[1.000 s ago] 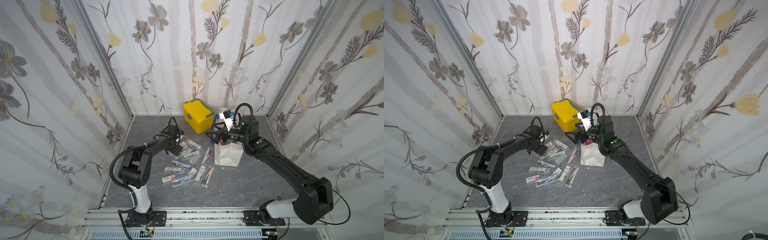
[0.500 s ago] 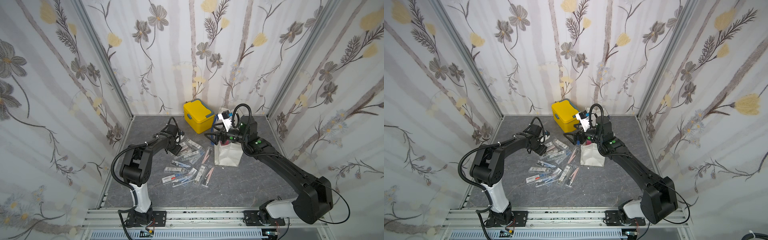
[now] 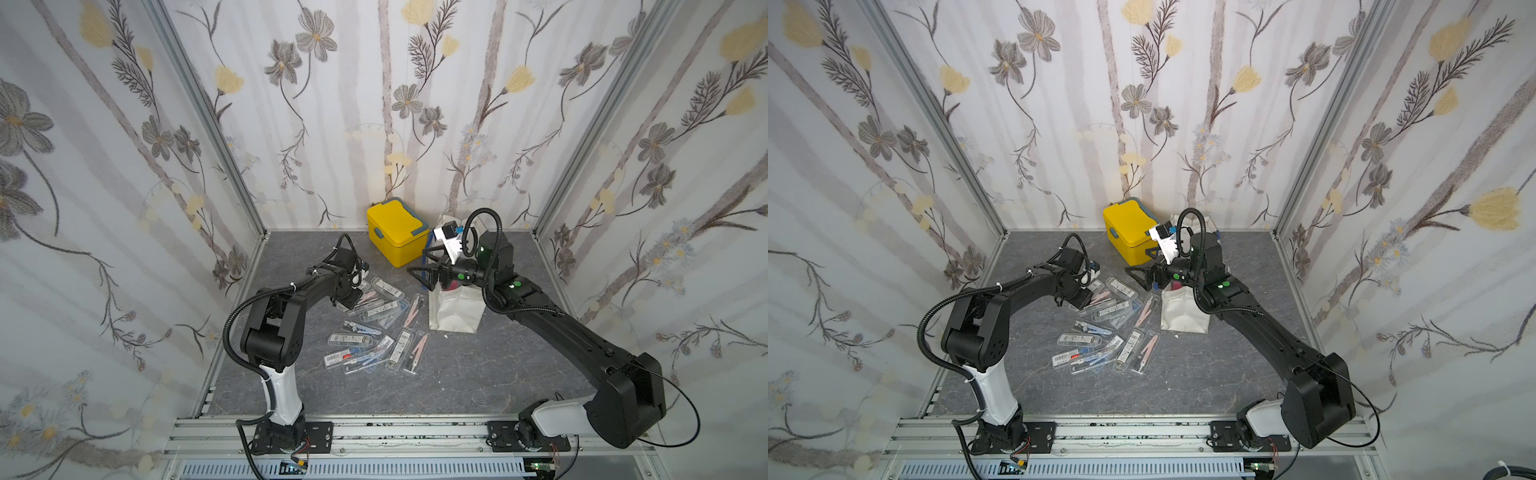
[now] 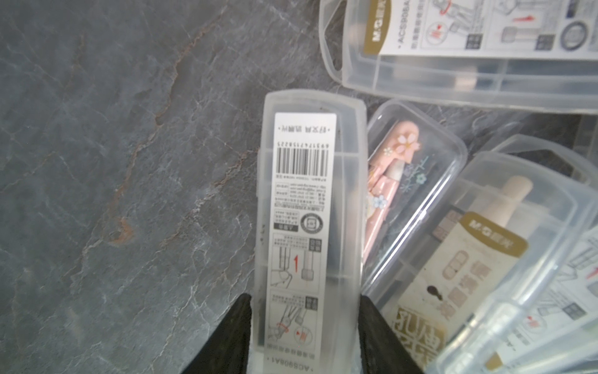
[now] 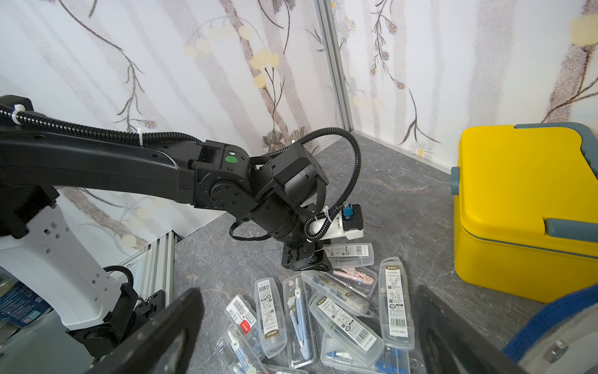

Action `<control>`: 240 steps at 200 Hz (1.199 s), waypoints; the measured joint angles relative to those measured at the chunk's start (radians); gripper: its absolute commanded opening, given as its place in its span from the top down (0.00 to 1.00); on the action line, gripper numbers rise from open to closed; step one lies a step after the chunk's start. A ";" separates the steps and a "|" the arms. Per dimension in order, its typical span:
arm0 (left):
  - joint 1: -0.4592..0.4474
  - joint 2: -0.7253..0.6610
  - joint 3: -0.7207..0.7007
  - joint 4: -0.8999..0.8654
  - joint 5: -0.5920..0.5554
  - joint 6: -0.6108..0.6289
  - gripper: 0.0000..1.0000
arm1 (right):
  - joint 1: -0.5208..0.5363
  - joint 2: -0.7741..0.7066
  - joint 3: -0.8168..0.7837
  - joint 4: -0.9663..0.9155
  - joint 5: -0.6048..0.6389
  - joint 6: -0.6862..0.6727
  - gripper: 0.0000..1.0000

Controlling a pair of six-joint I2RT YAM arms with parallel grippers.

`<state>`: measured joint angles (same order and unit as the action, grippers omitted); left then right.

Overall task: Put the compass set into the canvas bag
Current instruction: Pick up the compass set at the center of the board.

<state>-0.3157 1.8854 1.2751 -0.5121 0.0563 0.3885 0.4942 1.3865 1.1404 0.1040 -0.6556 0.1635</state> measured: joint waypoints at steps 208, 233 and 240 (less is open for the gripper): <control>0.010 0.024 -0.003 -0.002 0.026 -0.027 0.46 | 0.010 0.002 0.000 0.003 0.000 0.000 0.00; 0.010 0.025 -0.003 0.002 0.027 -0.029 0.50 | 0.011 0.002 0.000 0.003 0.000 0.000 0.00; 0.010 0.025 -0.003 0.002 0.028 -0.029 0.51 | 0.011 0.002 0.000 0.003 0.000 0.000 0.00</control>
<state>-0.3054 1.9106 1.2720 -0.5102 0.0845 0.3592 0.5056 1.3884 1.1404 0.1074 -0.6552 0.1631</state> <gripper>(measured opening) 0.516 0.998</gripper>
